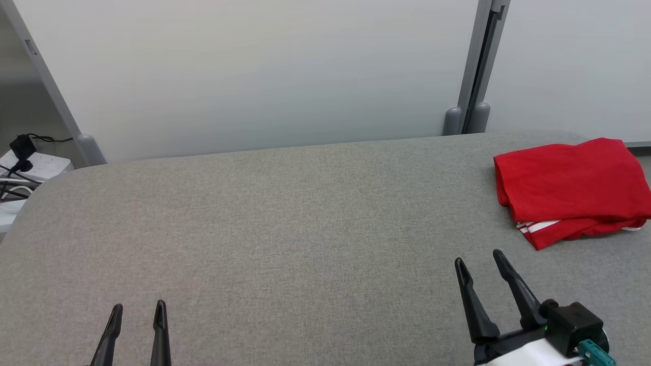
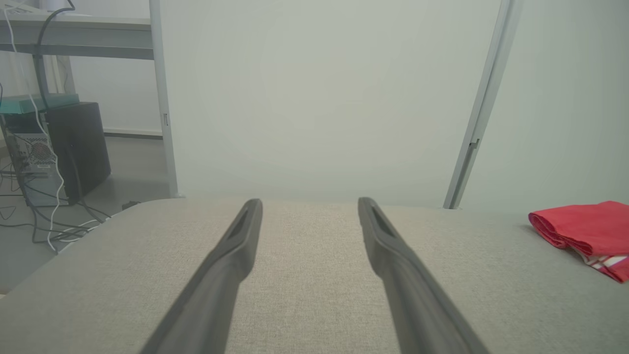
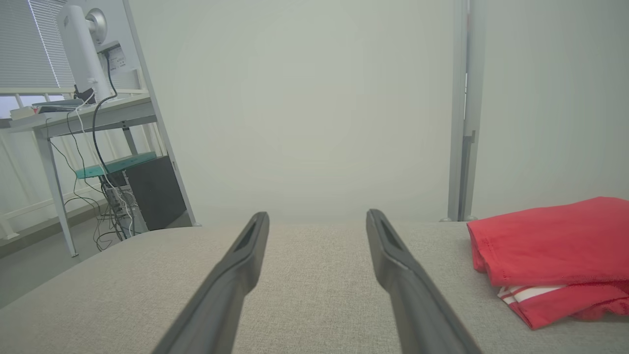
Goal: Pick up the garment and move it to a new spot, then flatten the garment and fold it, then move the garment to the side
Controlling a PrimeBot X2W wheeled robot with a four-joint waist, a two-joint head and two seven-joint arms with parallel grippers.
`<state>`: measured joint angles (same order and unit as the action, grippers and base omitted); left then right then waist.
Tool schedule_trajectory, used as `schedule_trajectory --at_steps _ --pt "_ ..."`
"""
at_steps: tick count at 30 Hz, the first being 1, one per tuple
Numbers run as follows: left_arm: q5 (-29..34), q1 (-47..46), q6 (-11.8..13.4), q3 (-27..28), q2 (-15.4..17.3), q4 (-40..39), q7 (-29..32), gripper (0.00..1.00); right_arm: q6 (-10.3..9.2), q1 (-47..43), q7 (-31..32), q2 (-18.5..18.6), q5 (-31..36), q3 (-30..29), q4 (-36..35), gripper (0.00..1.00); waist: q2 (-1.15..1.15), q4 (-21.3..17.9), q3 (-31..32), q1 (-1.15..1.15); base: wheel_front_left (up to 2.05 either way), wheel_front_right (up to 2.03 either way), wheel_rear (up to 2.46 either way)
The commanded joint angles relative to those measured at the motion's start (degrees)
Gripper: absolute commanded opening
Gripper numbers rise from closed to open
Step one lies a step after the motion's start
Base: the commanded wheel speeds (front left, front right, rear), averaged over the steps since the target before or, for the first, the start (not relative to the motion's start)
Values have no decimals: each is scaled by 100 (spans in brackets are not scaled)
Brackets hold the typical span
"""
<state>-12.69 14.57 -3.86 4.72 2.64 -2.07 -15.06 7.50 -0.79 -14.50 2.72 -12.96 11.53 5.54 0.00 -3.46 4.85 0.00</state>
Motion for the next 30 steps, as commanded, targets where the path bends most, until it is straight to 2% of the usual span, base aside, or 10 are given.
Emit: schedule_trajectory --at_steps 1,21,22,27,30 --pt "45 -103 48 171 24 -111 6 100 -1 16 -50 16 -23 106 -127 100 0 -22 25 0 0 0 0" --pt "-40 -63 20 313 24 194 6 100 -1 -45 -50 16 4 95 89 100 0 -83 40 0 0 0 0" --pt "-52 145 -5 122 2 324 1 0 0 -219 0 -16 -24 -11 224 0 0 -84 40 0 0 0 0" --pt "-169 119 -14 127 -68 632 49 0 0 -324 33 -34 -151 3 438 0 0 -84 34 0 0 0 0" --pt "-360 58 -23 135 -65 662 113 0 0 -299 70 -17 -361 -29 445 0 0 -69 24 8 0 0 0"
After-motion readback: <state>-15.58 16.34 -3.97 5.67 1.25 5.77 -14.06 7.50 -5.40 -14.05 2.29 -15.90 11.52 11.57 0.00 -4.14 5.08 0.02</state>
